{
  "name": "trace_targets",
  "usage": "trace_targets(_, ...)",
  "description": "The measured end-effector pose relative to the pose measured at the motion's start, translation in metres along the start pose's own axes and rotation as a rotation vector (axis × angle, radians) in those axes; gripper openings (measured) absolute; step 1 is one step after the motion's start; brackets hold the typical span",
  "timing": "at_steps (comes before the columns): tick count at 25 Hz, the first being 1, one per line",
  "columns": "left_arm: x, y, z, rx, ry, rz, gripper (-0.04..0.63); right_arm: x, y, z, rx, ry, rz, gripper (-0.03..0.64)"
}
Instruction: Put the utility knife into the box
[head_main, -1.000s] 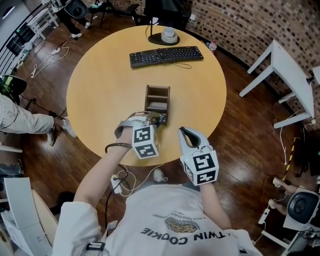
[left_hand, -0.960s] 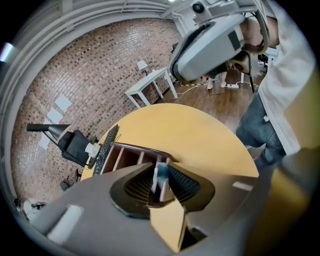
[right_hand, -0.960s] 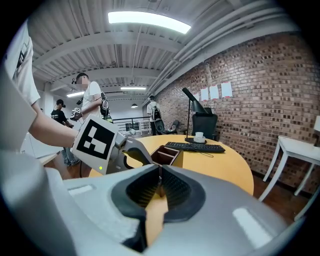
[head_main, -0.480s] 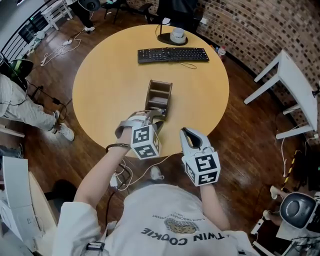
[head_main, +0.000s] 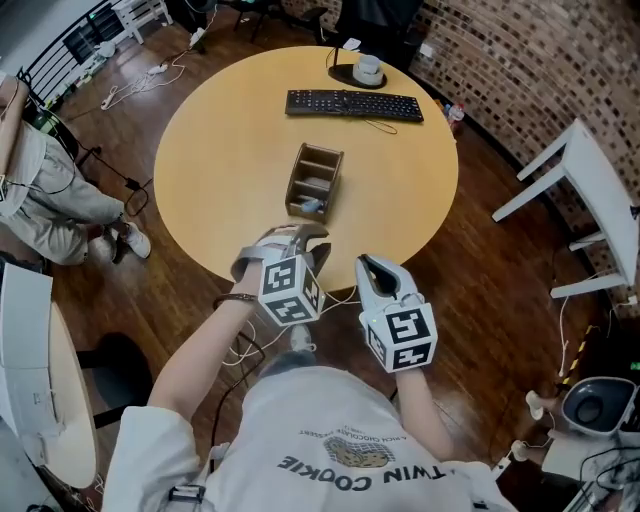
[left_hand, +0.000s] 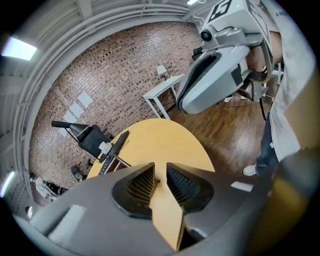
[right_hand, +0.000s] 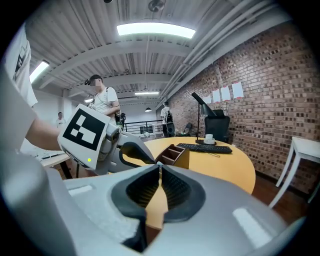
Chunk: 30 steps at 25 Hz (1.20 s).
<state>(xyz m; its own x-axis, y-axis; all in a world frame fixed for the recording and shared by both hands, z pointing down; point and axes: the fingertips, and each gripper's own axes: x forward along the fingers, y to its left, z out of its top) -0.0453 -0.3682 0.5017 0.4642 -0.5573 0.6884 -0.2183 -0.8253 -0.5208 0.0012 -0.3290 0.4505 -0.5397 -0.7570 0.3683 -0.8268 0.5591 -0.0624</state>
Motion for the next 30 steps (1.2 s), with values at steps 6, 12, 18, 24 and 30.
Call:
trace_targets(6, -0.011, -0.026, 0.019, -0.062, 0.003, 0.048, 0.072, -0.023, -0.002, -0.009, -0.015, -0.014, 0.050, 0.015)
trace_targets(12, -0.023, -0.050, 0.041, -0.150, -0.014, 0.080, 0.054, -0.048, 0.002, -0.017, -0.031, -0.031, 0.102, 0.015)
trace_targets(18, -0.039, -0.083, 0.070, -0.200, -0.022, 0.106, 0.031, -0.086, 0.002, -0.028, -0.037, -0.033, 0.139, 0.015)
trace_targets(24, -0.062, -0.104, 0.097, -0.273, -0.058, 0.187, 0.018, -0.115, 0.009, -0.036, -0.040, -0.045, 0.182, 0.015)
trace_targets(30, -0.099, -0.116, 0.108, -0.416, -0.123, 0.267, 0.009, -0.135, 0.032, -0.031, -0.026, -0.078, 0.219, 0.015)
